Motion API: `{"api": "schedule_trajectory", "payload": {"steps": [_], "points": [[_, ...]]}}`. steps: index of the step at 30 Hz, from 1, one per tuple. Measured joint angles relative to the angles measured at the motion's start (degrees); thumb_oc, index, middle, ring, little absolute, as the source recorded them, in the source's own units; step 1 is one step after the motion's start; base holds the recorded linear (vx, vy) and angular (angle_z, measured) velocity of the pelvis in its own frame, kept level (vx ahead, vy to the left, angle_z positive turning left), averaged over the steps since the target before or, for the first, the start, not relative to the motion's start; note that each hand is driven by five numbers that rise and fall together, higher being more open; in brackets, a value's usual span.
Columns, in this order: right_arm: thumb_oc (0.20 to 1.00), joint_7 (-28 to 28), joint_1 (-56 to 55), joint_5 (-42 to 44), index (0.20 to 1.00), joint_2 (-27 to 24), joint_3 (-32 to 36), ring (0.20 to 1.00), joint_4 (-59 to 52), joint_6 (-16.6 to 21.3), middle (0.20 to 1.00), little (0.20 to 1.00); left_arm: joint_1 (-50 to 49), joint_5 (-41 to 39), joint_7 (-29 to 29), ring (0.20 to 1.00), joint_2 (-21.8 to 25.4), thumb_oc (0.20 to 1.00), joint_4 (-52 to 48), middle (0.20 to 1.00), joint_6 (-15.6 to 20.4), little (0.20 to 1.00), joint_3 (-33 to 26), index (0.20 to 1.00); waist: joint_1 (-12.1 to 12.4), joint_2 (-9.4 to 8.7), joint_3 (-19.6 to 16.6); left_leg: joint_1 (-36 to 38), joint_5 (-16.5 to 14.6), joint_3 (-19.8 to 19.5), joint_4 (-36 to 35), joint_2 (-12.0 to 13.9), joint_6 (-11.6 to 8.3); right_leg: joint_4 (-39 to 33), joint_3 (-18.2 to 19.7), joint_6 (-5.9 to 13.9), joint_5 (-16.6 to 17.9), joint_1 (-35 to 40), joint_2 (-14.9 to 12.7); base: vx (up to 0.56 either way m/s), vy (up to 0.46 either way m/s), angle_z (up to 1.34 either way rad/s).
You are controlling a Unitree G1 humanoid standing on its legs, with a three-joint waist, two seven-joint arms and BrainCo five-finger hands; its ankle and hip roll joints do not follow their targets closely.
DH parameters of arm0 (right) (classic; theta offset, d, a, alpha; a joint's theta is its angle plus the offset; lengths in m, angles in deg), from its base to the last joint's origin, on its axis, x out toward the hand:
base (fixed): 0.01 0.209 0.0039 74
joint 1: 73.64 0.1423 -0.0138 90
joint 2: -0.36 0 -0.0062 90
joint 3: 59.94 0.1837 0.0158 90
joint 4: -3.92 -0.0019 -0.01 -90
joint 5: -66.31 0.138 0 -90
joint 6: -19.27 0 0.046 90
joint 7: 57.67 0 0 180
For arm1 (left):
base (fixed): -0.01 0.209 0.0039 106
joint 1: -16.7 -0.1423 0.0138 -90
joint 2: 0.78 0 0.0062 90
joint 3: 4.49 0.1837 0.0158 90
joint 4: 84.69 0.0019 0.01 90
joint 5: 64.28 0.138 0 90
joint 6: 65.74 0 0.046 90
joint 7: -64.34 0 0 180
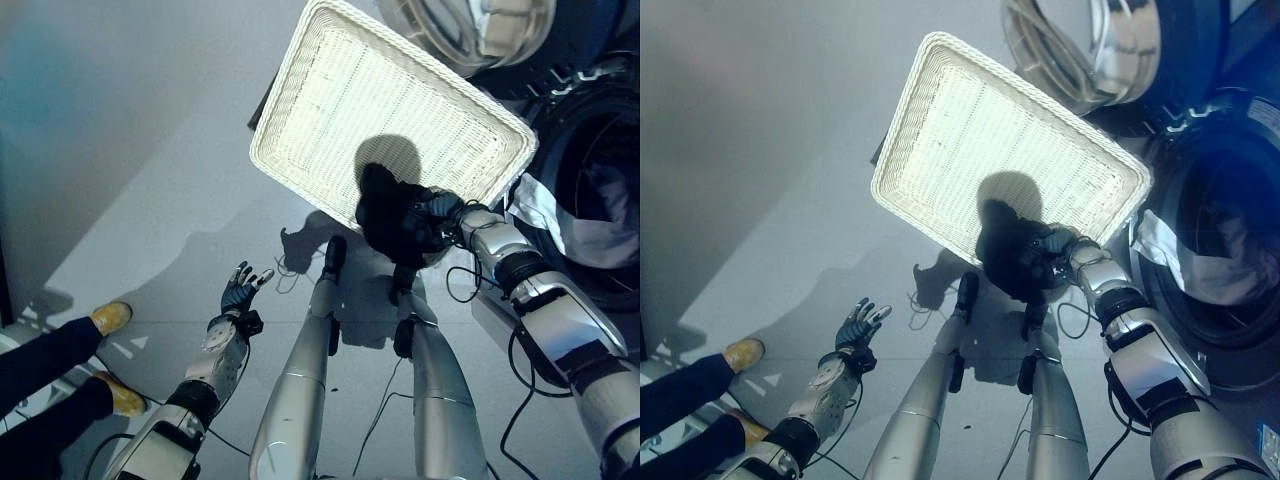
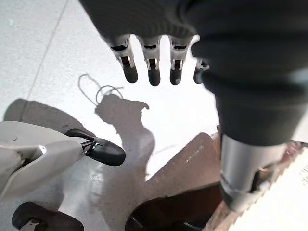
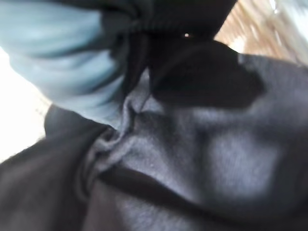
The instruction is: Put the clothes into the washing machine.
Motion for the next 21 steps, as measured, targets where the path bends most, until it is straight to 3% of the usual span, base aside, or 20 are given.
{"api": "schedule_trajectory", "payload": {"steps": [4, 11, 14, 18, 21], "points": [[0.2, -1.12, -2.93, 15.29, 0.2, 1.86, 6.02, 0.2, -2.77, 1.44, 0.2, 0.2, -1.96, 0.04, 0.4, 1.0, -0.52, 1.0, 1.58, 1.0, 1.06, 1.0, -0.05, 1.0, -1.84, -0.02, 0.01, 0.38, -0.61, 2.18, 0.31, 0.18, 0.69, -0.96, 2.33, 1.29, 1.12, -0.04, 0.53, 0.0, 0.065, -0.27], [0.2, -0.63, -8.23, 39.84, 0.2, 3.27, 13.14, 0.2, -10.6, 5.37, 0.2, 0.2, -2.73, 0.07, 0.24, 1.0, -2.27, 1.0, 2.03, 1.0, 2.62, 1.0, -0.15, 1.0, -4.65, -0.04, 0.04, 1.07, -1.74, 7.17, 0.32, 0.1, 1.99, -3.65, 6.72, 1.64, 3.67, 0.06, 1.13, 0.02, 0.05, -0.29], [0.2, -0.26, -9.48, 45.72, 0.2, 3.3, 14.37, 0.2, -12.42, 6.77, 0.2, 0.2, -2.6, 0.1, -0.08, 1.0, -2.58, 1.0, 1.98, 1.0, 2.86, 1.0, -0.65, 1.0, -6.46, -0.07, 0.07, 1.21, -2.09, 8.3, 0.32, -0.04, 2.36, -4.4, 7.78, 1.69, 4.11, 0.12, 1.21, 0.02, 0.0, -0.18], [0.2, 0.7, -13.21, 54.55, 0.2, 4.19, 17.53, 0.2, -17.58, 11.36, 0.2, 0.2, -2.68, 0.67, -1.05, 1.0, -2.45, 1.0, 1.98, 1.0, 3.38, 1.0, -0.7, 1.0, -7.74, -0.22, 0.15, 2.44, -2.84, 10.33, 0.38, 0.16, 2.63, -5.2, 9.51, 1.86, 4.5, 0.94, 1.51, 0.03, 0.007, -0.21], [0.2, 2.5, -14.48, 60.19, 0.2, 4.85, 21.05, 0.2, -19.61, 17.21, 0.2, 0.2, -2.67, 1.36, -1.88, 1.0, -2.53, 1.0, 1.84, 1.0, 3.46, 1.0, -0.73, 1.0, -8.94, -0.24, 0.17, 3.15, -3.48, 11.57, 0.43, 0.21, 2.69, -5.41, 10.88, 2.09, 4.69, 1.08, 1.65, 0.05, -0.006, -0.2]]}}
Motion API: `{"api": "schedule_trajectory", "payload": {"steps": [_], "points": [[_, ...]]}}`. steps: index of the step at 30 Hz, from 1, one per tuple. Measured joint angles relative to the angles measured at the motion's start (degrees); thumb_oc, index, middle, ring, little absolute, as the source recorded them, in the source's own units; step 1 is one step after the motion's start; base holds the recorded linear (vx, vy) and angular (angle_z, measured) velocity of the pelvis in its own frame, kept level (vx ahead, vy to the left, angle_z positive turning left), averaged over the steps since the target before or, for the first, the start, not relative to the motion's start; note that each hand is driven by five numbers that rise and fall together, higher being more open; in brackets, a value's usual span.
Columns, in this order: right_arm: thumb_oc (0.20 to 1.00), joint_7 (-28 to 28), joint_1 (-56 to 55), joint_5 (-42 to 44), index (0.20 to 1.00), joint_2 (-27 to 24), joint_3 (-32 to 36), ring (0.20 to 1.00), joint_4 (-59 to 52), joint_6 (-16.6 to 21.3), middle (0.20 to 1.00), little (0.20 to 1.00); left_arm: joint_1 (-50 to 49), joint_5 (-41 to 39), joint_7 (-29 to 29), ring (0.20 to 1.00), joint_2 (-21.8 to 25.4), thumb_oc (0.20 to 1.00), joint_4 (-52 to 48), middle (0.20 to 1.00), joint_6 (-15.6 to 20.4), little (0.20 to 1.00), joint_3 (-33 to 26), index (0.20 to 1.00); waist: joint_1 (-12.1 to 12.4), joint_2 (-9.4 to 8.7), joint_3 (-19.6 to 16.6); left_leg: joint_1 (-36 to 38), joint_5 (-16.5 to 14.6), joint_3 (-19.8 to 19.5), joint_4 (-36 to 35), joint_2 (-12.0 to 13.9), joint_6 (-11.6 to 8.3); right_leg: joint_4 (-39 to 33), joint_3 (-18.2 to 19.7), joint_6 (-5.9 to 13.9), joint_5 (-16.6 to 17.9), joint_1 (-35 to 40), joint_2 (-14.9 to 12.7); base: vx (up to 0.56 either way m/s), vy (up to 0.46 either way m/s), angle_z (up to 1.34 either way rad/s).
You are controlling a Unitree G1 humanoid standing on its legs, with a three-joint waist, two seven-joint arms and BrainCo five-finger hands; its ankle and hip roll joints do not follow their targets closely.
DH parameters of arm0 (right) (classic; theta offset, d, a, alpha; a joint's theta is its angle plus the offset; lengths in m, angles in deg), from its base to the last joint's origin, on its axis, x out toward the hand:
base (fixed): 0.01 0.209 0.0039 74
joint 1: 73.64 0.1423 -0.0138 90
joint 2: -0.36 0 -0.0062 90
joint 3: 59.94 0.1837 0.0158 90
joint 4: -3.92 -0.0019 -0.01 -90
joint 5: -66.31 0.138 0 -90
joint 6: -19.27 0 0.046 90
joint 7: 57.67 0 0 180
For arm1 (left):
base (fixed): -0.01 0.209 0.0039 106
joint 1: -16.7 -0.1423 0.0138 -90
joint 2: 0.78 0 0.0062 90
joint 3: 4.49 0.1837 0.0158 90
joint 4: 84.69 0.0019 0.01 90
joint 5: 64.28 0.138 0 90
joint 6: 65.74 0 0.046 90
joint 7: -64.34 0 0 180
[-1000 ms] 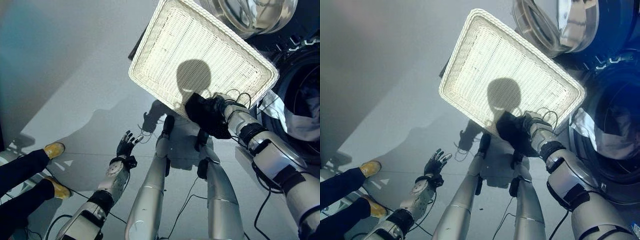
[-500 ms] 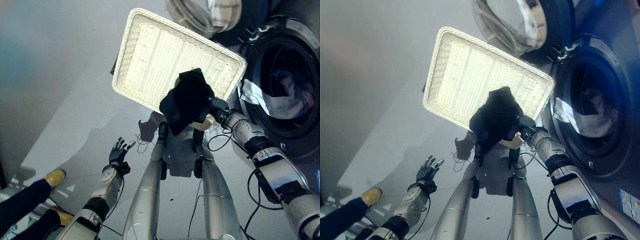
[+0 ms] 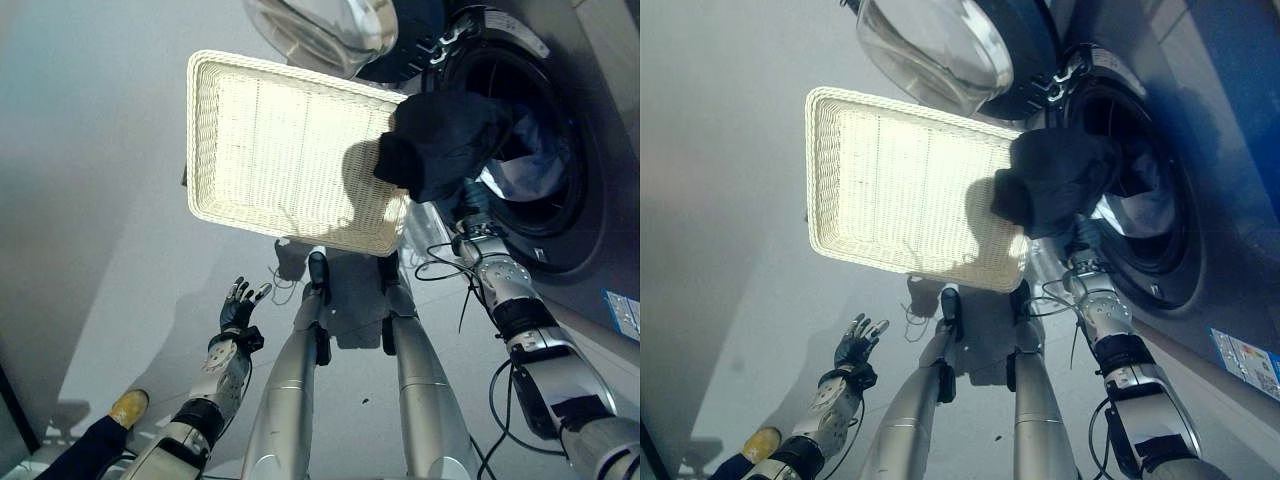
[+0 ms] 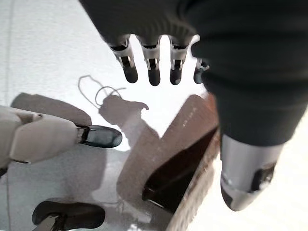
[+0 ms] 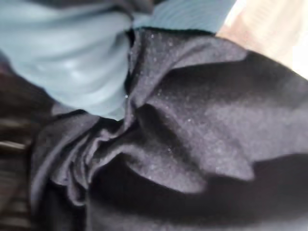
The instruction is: Put the clothes into the washing machine.
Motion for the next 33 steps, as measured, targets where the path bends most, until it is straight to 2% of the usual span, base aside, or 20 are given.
{"api": "schedule_trajectory", "payload": {"steps": [5, 11, 12, 13, 14, 16, 20, 22, 27, 30, 33], "points": [[0.2, 3.08, -0.74, 3.38, 0.2, -0.15, 3.48, 0.2, -0.69, 6.24, 0.2, 0.2, 0.01, 0.58, -0.29, 1.0, -0.27, 1.0, 0.31, 1.0, -0.1, 1.0, 0.05, 1.0, -1.41, 0.01, 0.0, 0.38, -0.52, 1.36, 0.26, 0.25, 0.01, 0.02, 1.11, 0.08, 0.08, -0.12, 0.32, 0.05, -0.009, -0.11], [0.2, 5.79, 0.38, 3.39, 0.2, 1.12, 3.24, 0.2, -0.7, 8.05, 0.2, 0.2, 0.5, 0.55, -0.26, 1.0, -0.32, 1.0, 0.72, 1.0, -0.22, 1.0, 0.3, 1.0, -1.31, 0.03, 0.0, 0.47, -1.13, 2.02, 0.99, 0.64, -0.14, 0.57, 1.47, -0.2, -0.1, -0.31, 0.61, 0.06, -0.028, -0.07], [0.2, 7.93, 1.66, 3.38, 0.2, 1.34, 3.43, 0.2, 0.57, 10.09, 0.2, 0.2, 0.6, 0.51, -0.1, 1.0, -0.32, 1.0, 0.85, 1.0, -0.24, 1.0, 0.8, 1.0, -0.39, 0.11, 0.0, 0.49, -1.42, 2.2, 1.38, 0.87, -0.46, 1.75, 1.46, -0.69, -0.76, -0.83, 0.7, 0.12, -0.11, -0.03], [0.2, 8.06, 1.72, 3.37, 0.2, 1.28, 3.81, 0.2, 0.83, 10.51, 0.2, 0.2, 0.65, 0.5, -0.04, 1.0, -0.36, 1.0, 0.89, 1.0, -0.24, 1.0, 0.96, 1.0, 0.11, 0.13, 0.01, 0.48, -1.52, 2.28, 1.52, 0.88, -0.6, 2.24, 1.46, -0.9, -1.09, -1.22, 0.75, 0.18, -0.156, -0.04], [0.2, 8.94, 3.17, 3.15, 0.2, 1.16, 3.85, 0.2, 3.36, 10.79, 0.2, 0.2, 0.67, 0.47, 0.08, 1.0, -0.36, 1.0, 1.58, 1.0, -0.19, 1.0, 1.4, 1.0, 1.11, 0.27, 0.02, 0.37, -1.91, 2.3, 2.02, 1.37, -0.73, 3.67, 0.38, -1.17, -1.95, -1.66, 0.46, 0.17, -0.153, -0.02], [0.2, 11.68, 6.86, 3.06, 0.2, -0.86, 3.85, 0.2, 9.06, 11.24, 0.2, 0.2, 1.16, 0.46, 0.38, 1.0, -0.31, 1.0, 2.03, 1.0, -0.24, 1.0, 3.37, 1.0, 1.82, 0.62, -0.02, -0.63, -2.75, 1.52, 4.28, 0.64, -1.17, 6.48, -0.48, -1.57, -3.16, -3.21, -0.38, 0.08, -0.052, 0.03], [0.2, 14.12, 12.22, 1.73, 0.2, -3.38, 4.47, 0.2, 11.87, 11.53, 0.2, 0.2, 1.17, 0.47, 0.62, 1.0, -0.51, 1.0, 1.85, 1.0, -0.35, 1.0, 4.65, 1.0, 3.37, 1.66, 0.13, -3.8, -3.35, -0.75, 6.76, 0.66, -1.97, 9.31, -1.17, -2.3, -4.03, -6.16, -0.23, 0.08, -0.051, 0.06], [0.2, 14.17, 14.41, 1.58, 0.2, -3.93, 4.39, 0.2, 13.15, 11.66, 0.2, 0.2, 1.02, 0.46, 0.89, 1.0, -0.6, 1.0, 2.02, 1.0, -0.75, 1.0, 4.9, 1.0, 3.65, 2.3, 0.15, -4.36, -3.52, -1.92, 7.3, 0.68, -2.24, 9.69, -1.73, -2.56, -4.21, -6.41, -0.16, 0.06, -0.02, 0.09], [0.2, 13.96, 18.13, 2.37, 0.2, -4.52, 4.48, 0.2, 13.18, 14.04, 0.2, 0.2, 0.82, 0.46, 1.64, 1.0, -0.6, 1.0, 1.66, 1.0, -0.97, 1.0, 5.99, 1.0, 4.87, 2.38, 0.1, -4.39, -3.73, -2.19, 8.09, 0.76, -2.58, 11.2, -2.17, -3.06, -4.95, -6.72, -0.19, 0.05, -0.015, 0.06], [0.2, 12.61, 19.53, 5.68, 0.2, -4.54, 4.47, 0.2, 12.42, 15.69, 0.2, 0.2, 0.6, 0.47, 1.68, 1.0, -0.6, 1.0, 1.58, 1.0, -1.01, 1.0, 6.02, 1.0, 4.9, 2.39, 0.09, -4.48, -3.78, -2.29, 8.09, 0.74, -2.66, 11.31, -2.24, -3.08, -4.96, -6.86, -0.21, 0.0, 0.0, 0.0], [0.2, 11.18, 19.99, 9.67, 0.2, -4.53, 4.6, 0.2, 9.81, 19.68, 0.2, 0.2, -0.13, 0.52, 1.83, 1.0, -0.57, 1.0, 1.37, 1.0, -1.0, 1.0, 5.96, 1.0, 5.36, 2.46, 0.05, -4.7, -3.78, -2.2, 8.19, 0.62, -2.66, 11.82, -2.14, -3.12, -5.1, -7.28, -0.3, 0.01, 0.013, 0.0]]}}
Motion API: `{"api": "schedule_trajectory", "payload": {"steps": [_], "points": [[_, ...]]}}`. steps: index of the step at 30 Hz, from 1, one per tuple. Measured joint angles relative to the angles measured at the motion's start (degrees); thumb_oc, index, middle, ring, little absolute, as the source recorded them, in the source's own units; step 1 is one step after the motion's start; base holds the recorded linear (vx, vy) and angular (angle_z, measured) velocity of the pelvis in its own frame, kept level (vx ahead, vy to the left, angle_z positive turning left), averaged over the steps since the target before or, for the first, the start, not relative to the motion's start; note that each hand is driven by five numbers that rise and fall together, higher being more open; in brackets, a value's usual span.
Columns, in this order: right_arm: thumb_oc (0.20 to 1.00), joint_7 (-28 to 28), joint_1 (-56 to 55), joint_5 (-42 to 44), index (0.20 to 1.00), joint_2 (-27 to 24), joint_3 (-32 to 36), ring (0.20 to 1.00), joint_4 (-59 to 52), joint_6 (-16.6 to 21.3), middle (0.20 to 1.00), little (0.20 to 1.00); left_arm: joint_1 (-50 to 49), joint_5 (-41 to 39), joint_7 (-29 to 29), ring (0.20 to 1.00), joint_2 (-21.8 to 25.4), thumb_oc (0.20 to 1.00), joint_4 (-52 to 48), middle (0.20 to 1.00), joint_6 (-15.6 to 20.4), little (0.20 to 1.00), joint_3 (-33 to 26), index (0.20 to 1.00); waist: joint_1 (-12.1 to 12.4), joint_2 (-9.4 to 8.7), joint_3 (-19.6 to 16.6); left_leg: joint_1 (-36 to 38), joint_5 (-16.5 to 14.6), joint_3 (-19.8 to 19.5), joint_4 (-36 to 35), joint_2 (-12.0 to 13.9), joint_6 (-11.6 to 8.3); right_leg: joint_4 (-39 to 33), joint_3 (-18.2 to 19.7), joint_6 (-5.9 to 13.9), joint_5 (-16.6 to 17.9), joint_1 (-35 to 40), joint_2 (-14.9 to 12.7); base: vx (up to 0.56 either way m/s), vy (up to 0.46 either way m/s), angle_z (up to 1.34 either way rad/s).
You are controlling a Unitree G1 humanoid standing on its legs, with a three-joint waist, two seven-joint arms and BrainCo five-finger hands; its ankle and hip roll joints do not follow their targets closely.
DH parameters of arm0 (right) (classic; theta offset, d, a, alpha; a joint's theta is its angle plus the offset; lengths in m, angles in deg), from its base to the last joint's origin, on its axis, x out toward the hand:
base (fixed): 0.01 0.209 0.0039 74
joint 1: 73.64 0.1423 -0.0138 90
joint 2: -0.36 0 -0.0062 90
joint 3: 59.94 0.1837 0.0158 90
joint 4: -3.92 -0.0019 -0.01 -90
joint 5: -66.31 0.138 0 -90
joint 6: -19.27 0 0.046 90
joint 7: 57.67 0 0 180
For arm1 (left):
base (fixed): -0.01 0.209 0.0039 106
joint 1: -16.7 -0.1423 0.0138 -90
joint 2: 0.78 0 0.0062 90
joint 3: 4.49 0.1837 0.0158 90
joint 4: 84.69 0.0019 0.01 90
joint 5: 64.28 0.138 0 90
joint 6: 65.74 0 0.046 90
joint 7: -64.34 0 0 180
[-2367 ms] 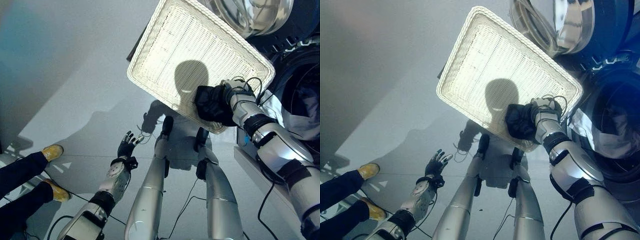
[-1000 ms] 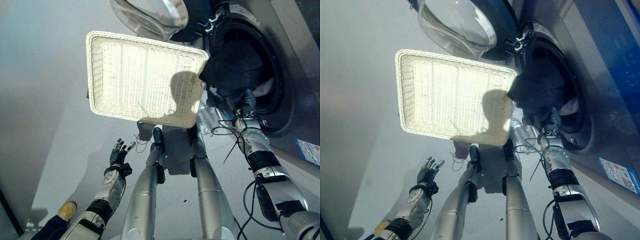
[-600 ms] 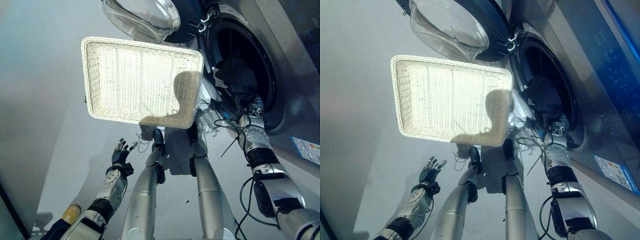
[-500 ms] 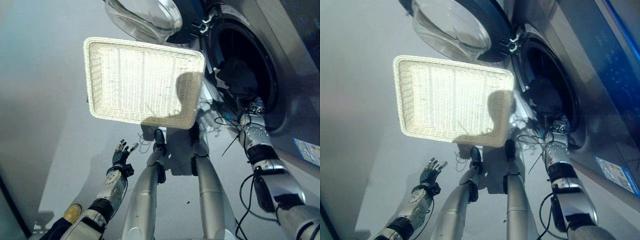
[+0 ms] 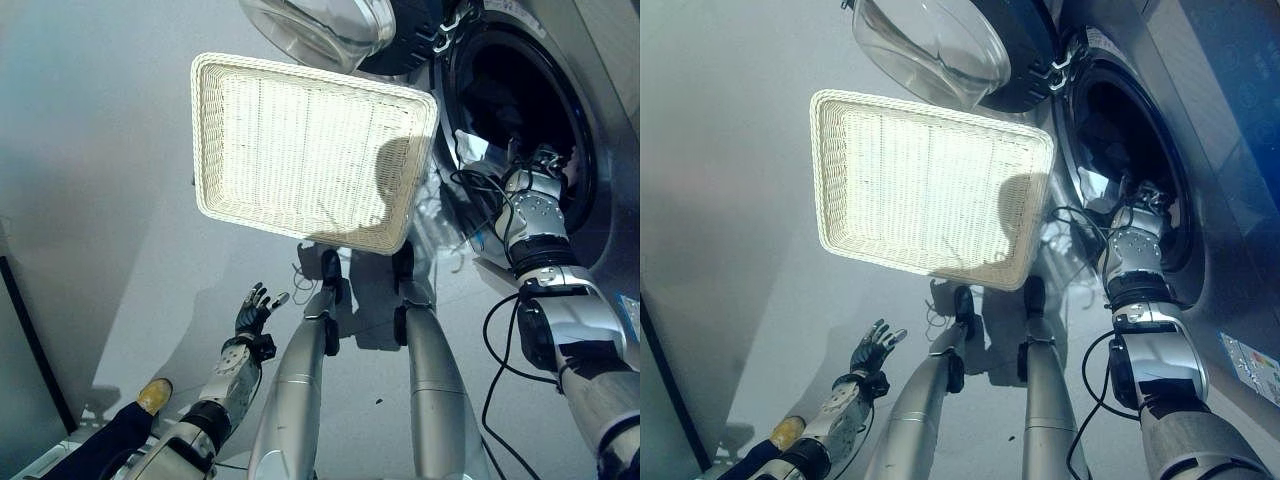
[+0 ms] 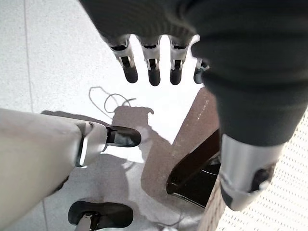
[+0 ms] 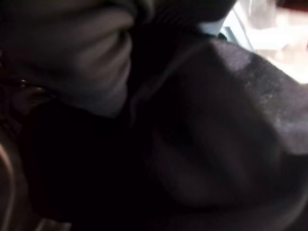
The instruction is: Put the clothes into the washing machine.
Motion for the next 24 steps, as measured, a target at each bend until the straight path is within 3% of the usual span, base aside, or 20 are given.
{"api": "schedule_trajectory", "payload": {"steps": [3, 5, 8, 9, 10, 11, 12, 17, 24], "points": [[0.2, 0.05, -0.86, 1.76, 0.2, 0.81, 2.06, 0.2, -9.45, 7.51, 0.2, 0.2, -1.75, 0.12, 1.02, 1.0, 0.07, 1.0, -1.8, 1.0, -0.03, 1.0, -0.06, 1.0, 0.21, 0.08, -0.05, 0.25, -0.04, 0.35, 0.0, -0.03, -0.03, 0.24, 0.74, 0.02, -0.03, -0.2, 0.15, 0.02, 0.031, -0.1], [0.2, 0.23, -0.87, 1.76, 0.2, 0.84, 2.3, 0.2, -10.28, 13.44, 0.2, 0.2, -2.11, 0.19, 1.55, 1.0, 0.34, 1.0, -2.3, 1.0, -0.44, 1.0, -0.22, 1.0, 1.07, 0.27, -0.17, 0.36, -0.14, 0.36, 0.01, 0.01, -0.19, 0.35, 1.02, -0.03, -0.05, -0.27, 0.38, 0.01, 0.009, -0.06], [0.2, 2.29, -0.79, 1.73, 0.2, 1.21, 2.37, 0.2, -11.09, 18.73, 0.2, 0.2, -2.12, 0.25, 2.42, 1.0, 0.81, 1.0, -2.03, 1.0, -1.18, 1.0, -0.16, 1.0, 1.32, 0.27, -0.17, 0.72, -0.32, 0.55, -0.09, -0.06, -0.27, 0.73, 1.38, -0.34, -0.05, -0.25, 0.52, 0.01, 0.044, -0.03], [0.479, 5.02, -0.77, 1.72, 0.479, 1.53, 2.43, 0.479, -12.25, 22.24, 0.479, 0.479, -2.14, 0.25, 2.85, 1.0, 0.82, 1.0, -1.74, 1.0, -1.57, 1.0, -0.21, 1.0, 1.78, 0.27, -0.17, 1.11, -0.63, 0.62, -0.09, -0.12, -0.32, 0.75, 1.74, -0.34, -0.05, -0.17, 0.74, 0.01, 0.036, -0.14], [0.526, 6.16, -0.77, 1.71, 0.526, 1.54, 2.45, 0.526, -12.43, 23.35, 0.526, 0.526, -2.14, 0.25, 3.07, 1.0, 0.82, 1.0, -1.54, 1.0, -1.63, 1.0, -0.2, 1.0, 2.01, 0.27, -0.17, 1.32, -0.72, 0.73, -0.09, -0.15, -0.32, 0.77, 1.98, -0.34, -0.05, -0.07, 0.83, -0.02, 0.033, -0.15], [0.843, 7.54, -0.76, 1.7, 0.843, 1.54, 2.46, 0.843, -12.43, 24.49, 0.843, 0.843, -2.14, 0.25, 3.33, 1.0, 0.82, 1.0, -1.34, 1.0, -1.69, 1.0, -0.2, 1.0, 2.26, 0.27, -0.17, 1.53, -0.83, 0.88, -0.09, -0.15, -0.33, 0.78, 2.18, -0.34, -0.05, 0.04, 0.84, 0.01, 0.037, -0.1], [1.0, 10.95, -0.56, 1.69, 1.0, 1.51, 2.61, 1.0, -12.46, 26.29, 1.0, 1.0, -2.09, 0.23, 3.56, 1.0, 0.87, 1.0, -1.23, 1.0, -1.91, 1.0, -0.23, 1.0, 2.38, 0.26, -0.17, 1.94, -0.89, 1.21, -0.08, -0.23, -0.31, 0.78, 2.45, -0.32, -0.02, 0.31, 0.84, 0.01, 0.039, -0.1], [1.0, 26.18, -0.63, 1.51, 1.0, 1.67, 3.06, 1.0, -10.88, 26.69, 1.0, 1.0, -2.11, 0.23, 3.9, 1.0, 0.91, 1.0, -1.29, 1.0, -2.79, 1.0, -0.03, 1.0, 2.33, 0.23, -0.15, 4.07, -1.45, 1.87, -0.04, -0.74, 0.3, 0.88, 2.89, 0.14, -0.3, 2.35, 0.15, 0.0, 0.022, -0.03], [1.0, 40.81, 0.62, -5.07, 1.0, 1.48, 3.57, 1.0, -4.08, 25.36, 1.0, 1.0, -2.06, 0.16, 3.66, 1.0, 1.23, 1.0, -1.97, 1.0, -3.09, 1.0, 2.36, 1.0, 1.49, 0.22, -0.14, 5.52, -1.46, 1.82, -0.16, -1.71, 1.68, -0.27, 2.88, 1.52, 0.04, 4.57, -0.75, -0.03, -0.014, 0.04]]}}
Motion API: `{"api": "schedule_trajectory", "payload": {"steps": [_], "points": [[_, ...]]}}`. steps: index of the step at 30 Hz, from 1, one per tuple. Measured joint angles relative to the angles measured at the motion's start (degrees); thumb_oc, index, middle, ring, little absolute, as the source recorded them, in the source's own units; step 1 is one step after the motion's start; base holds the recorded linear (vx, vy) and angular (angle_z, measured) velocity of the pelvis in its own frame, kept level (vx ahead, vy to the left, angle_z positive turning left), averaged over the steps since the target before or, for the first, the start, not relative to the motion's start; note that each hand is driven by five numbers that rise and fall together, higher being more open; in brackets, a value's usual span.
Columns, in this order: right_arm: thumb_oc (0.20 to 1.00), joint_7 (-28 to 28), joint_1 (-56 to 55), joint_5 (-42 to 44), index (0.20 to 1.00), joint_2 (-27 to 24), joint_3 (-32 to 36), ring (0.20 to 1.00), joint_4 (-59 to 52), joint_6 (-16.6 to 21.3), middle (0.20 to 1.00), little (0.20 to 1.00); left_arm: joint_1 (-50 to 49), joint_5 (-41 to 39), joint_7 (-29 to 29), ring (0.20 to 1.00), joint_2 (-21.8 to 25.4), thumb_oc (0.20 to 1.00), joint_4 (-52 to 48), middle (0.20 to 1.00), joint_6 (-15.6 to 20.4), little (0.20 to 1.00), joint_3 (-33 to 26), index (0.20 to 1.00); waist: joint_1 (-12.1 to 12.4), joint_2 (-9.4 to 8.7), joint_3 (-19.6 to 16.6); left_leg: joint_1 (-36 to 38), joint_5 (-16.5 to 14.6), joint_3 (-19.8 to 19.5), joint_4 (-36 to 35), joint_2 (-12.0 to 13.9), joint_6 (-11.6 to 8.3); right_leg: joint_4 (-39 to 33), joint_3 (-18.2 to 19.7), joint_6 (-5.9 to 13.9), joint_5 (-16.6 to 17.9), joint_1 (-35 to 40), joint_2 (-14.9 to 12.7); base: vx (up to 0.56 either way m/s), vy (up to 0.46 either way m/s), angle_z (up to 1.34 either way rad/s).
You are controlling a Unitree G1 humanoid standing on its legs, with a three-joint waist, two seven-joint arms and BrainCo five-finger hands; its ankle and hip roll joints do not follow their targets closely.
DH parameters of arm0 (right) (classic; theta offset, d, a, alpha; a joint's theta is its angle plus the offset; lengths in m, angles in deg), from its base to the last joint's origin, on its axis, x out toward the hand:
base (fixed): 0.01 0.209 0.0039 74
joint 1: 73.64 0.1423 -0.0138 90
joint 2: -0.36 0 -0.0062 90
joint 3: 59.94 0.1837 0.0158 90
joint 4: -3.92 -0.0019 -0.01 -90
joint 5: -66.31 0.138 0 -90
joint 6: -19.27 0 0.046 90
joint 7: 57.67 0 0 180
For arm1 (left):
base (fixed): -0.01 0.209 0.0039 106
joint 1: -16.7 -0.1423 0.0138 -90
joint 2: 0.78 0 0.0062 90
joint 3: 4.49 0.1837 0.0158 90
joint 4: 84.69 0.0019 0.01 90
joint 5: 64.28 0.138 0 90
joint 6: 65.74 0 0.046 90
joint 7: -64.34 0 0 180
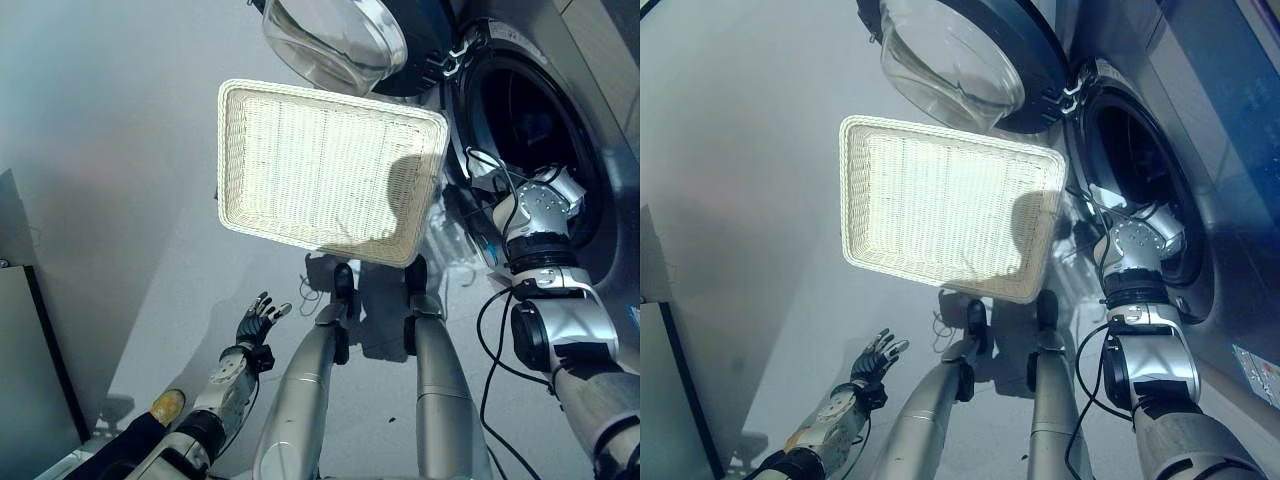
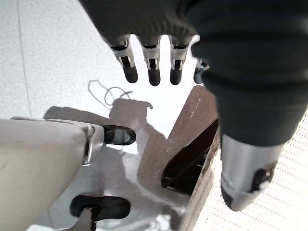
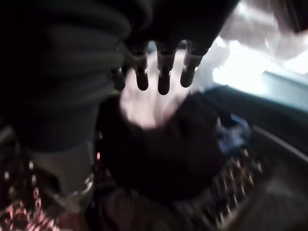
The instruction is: Put the clothes into the washing machine.
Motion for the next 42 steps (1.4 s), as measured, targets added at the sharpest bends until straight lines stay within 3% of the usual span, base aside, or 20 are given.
{"api": "schedule_trajectory", "payload": {"steps": [5, 10, 14, 20, 24, 29, 34, 37, 42], "points": [[1.0, 0.07, -0.69, -2.56, 1.0, -0.07, 0.05, 1.0, 1.53, -4.86, 1.0, 1.0, 0.07, -0.04, -0.61, 1.0, 0.05, 1.0, 0.07, 1.0, -0.01, 1.0, 0.35, 1.0, -0.9, 0.0, 0.0, 0.06, 0.14, 0.08, -0.26, -0.27, 0.55, -1.62, -0.03, 0.69, 0.82, 0.78, -0.35, -0.06, -0.009, 0.0], [1.0, -14.45, -3.27, -3.52, 1.0, 0.31, -0.64, 1.0, 2.92, -16.58, 1.0, 1.0, 0.02, -0.07, -1.46, 1.0, 0.02, 1.0, 0.16, 1.0, 0.01, 1.0, 0.12, 1.0, -1.9, 0.08, -0.05, 0.91, 0.53, 0.09, -1.48, -0.38, 0.82, -2.94, -0.15, 1.16, 1.18, 1.72, -0.57, -0.05, 0.012, 0.01], [1.0, -21.98, -6.71, -6.31, 1.0, 1.46, -1.36, 1.0, 2.81, -20.04, 1.0, 1.0, 0.02, -0.18, -1.59, 1.0, -0.74, 1.0, 0.71, 1.0, 0.2, 1.0, -0.21, 1.0, -2.96, 0.1, -0.06, 0.87, 1.28, -0.02, -2.58, -0.4, 0.89, -4.13, -0.2, 1.34, 1.88, 1.81, -0.51, -0.08, 0.015, -0.01], [1.0, -29.81, -14.03, -10.02, 1.0, 6.79, -3.8, 1.0, 1.8, -21.78, 1.0, 1.0, 0.2, -0.2, -1.61, 1.0, -3.57, 1.0, 2.58, 1.0, 1.62, 1.0, -1.99, 1.0, -3.88, 0.12, -0.08, 0.8, 1.88, -0.66, -3.88, -0.08, 0.45, -5.14, -0.92, 0.99, 2.22, 1.85, -0.27, -0.06, 0.031, 0.01], [1.0, -27.55, -18.02, -20.39, 1.0, 9.64, -6.55, 1.0, 0.03, -20.12, 1.0, 1.0, 0.19, -0.29, -1.76, 1.0, -5.07, 1.0, 3.42, 1.0, 1.97, 1.0, -2.63, 1.0, -4.04, 0.12, -0.08, 1.1, 2.1, -1.72, -4.24, 0.12, 0.24, -6.06, -1.83, 0.63, 2.39, 2.84, -0.29, -0.06, 0.085, 0.09], [1.0, -18.62, -23.83, -42.65, 1.0, 11.96, -11.9, 1.0, 0.15, -15.66, 1.0, 1.0, 0.43, -0.45, -2.26, 1.0, -5.76, 1.0, 5.04, 1.0, 2.31, 1.0, -3.67, 1.0, -4.3, 0.1, -0.06, 3.21, 2.47, -1.77, -5.23, -0.11, 0.65, -7.12, -2.38, 0.56, 2.86, 5.15, -0.58, -0.07, 0.116, 0.04], [1.0, -19.38, -28.61, -51.02, 1.0, 12.0, -15.02, 1.0, 0.6, -15.33, 1.0, 1.0, 0.39, -0.41, -2.51, 1.0, -5.83, 1.0, 6.22, 1.0, 2.55, 1.0, -3.95, 1.0, -5.64, -0.02, 0.01, 5.81, 2.73, -2.43, -6.14, -0.56, 0.98, -8.11, -3.02, 1.46, 2.61, 8.2, -1.13, -0.05, 0.066, 0.08], [1.0, -22.41, -32.26, -54.24, 1.0, 11.69, -17.91, 1.0, 1.72, -16.87, 1.0, 1.0, 0.29, -0.1, -2.37, 1.0, -5.59, 1.0, 7.07, 1.0, 2.53, 1.0, -6.1, 1.0, -6.51, -0.35, 0.06, 7.51, 2.78, -3.06, -6.42, -0.62, 1.07, -9.02, -3.47, 1.68, 2.76, 10.47, -1.26, -0.06, 0.027, 0.09], [1.0, -31.19, -37.44, -68.4, 1.0, 9.19, -23.2, 1.0, 10.3, -24.98, 1.0, 1.0, -0.2, 1.93, 2.88, 1.0, -3.88, 1.0, 10.36, 1.0, 1.94, 1.0, -9.57, 1.0, -6.88, -2.06, -0.03, 14.93, 2.91, -3.4, -9.02, -0.11, 1.2, -12.78, -4.59, 2.21, 3.17, 18.68, -1.31, -0.01, 0.008, 0.03]]}}
